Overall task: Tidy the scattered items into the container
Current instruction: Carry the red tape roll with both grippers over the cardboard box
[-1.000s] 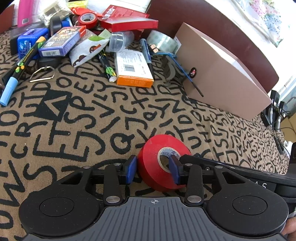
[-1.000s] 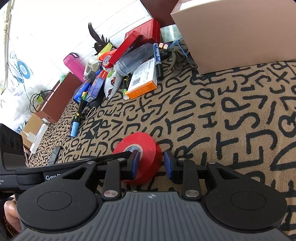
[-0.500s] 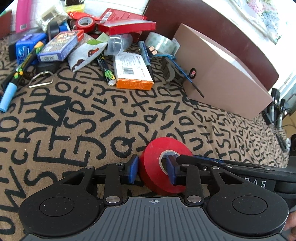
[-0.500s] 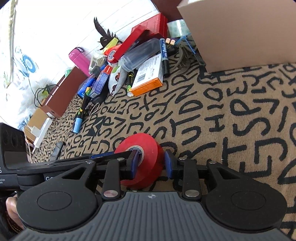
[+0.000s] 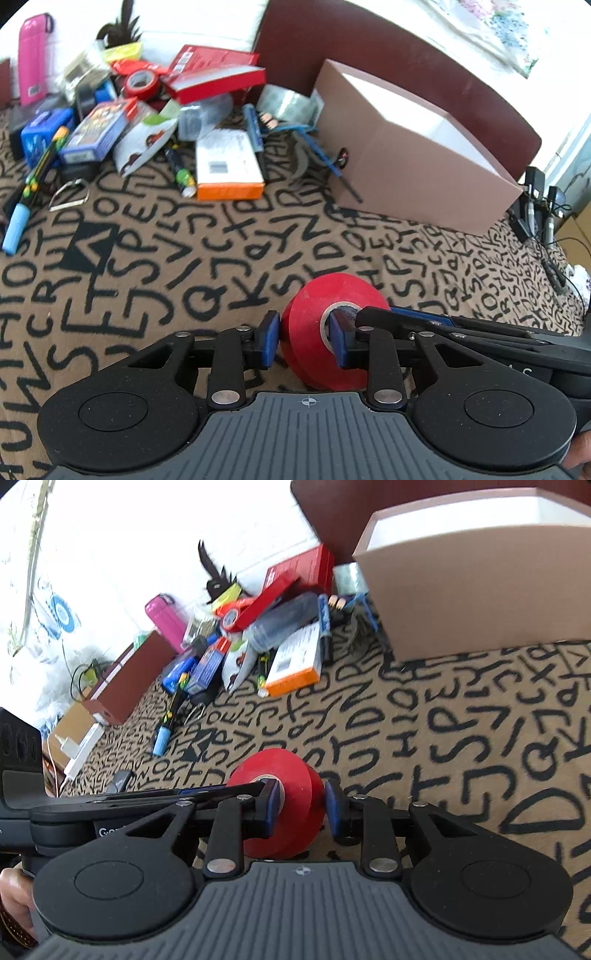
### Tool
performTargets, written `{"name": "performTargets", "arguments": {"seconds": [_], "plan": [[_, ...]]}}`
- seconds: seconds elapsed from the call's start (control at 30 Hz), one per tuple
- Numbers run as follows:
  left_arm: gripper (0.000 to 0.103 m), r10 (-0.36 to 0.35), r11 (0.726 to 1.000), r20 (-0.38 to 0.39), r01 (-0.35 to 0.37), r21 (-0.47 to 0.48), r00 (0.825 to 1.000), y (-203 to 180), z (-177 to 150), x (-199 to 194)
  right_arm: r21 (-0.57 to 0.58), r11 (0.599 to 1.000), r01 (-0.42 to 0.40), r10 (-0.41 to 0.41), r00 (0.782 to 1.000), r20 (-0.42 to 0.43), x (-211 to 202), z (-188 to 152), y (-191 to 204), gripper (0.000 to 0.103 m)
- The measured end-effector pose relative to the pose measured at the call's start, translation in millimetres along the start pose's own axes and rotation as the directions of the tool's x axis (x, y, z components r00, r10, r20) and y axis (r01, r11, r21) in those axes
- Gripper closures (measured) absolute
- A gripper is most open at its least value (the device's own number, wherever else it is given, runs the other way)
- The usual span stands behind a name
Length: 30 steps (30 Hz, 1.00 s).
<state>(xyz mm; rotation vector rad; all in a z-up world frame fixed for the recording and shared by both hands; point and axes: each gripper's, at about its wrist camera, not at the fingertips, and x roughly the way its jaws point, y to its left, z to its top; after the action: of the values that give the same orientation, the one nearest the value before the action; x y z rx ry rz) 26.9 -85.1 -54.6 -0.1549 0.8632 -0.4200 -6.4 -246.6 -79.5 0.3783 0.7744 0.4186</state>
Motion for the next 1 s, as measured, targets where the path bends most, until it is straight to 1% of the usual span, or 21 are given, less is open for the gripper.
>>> {"name": "performTargets", "arguments": {"seconds": [0.13, 0.27, 0.37, 0.47, 0.63, 0.73, 0.83, 0.97, 1.0], "plan": [[0.059, -0.019, 0.999, 0.047, 0.017, 0.046, 0.999, -18, 17, -7, -0.002, 1.0, 0.008, -0.008, 0.998, 0.06, -16, 8, -2, 0.073], [0.059, -0.053, 0.995, 0.107, 0.043, 0.092, 0.993, -38, 45, -13, -0.045, 0.999, 0.025, -0.018, 0.99, 0.143, -38, 27, 0, 0.073], [0.059, -0.073, 0.989, 0.146, 0.052, 0.142, 0.987, -55, 69, -11, -0.069, 0.997, 0.039, -0.024, 0.978, 0.205, -52, 49, -2, 0.073], [0.061, -0.078, 0.982, 0.182, 0.044, 0.184, 0.98, -72, 95, -8, -0.083, 0.995, 0.054, -0.031, 0.967, 0.255, -60, 73, -5, 0.073], [0.062, -0.108, 0.978, 0.183, 0.072, 0.195, 0.977, -92, 144, 15, -0.083, 0.993, 0.082, -0.053, 0.95, 0.306, -63, 121, -19, 0.073], [0.061, -0.118, 0.978, 0.159, 0.087, 0.187, 0.98, -101, 171, 35, -0.061, 0.994, 0.094, -0.071, 0.949, 0.307, -57, 151, -35, 0.073], [0.061, -0.121, 0.981, 0.13, 0.098, 0.169, 0.984, -104, 193, 62, -0.027, 0.995, 0.099, -0.087, 0.954, 0.288, -47, 177, -56, 0.073], [0.061, -0.107, 0.984, 0.08, 0.094, 0.151, 0.991, -104, 215, 103, 0.019, 0.994, 0.105, -0.107, 0.968, 0.229, -24, 208, -82, 0.073], [0.059, -0.102, 0.985, 0.069, 0.091, 0.146, 0.992, -103, 219, 111, 0.032, 0.994, 0.106, -0.11, 0.972, 0.21, -17, 215, -89, 0.073]]}}
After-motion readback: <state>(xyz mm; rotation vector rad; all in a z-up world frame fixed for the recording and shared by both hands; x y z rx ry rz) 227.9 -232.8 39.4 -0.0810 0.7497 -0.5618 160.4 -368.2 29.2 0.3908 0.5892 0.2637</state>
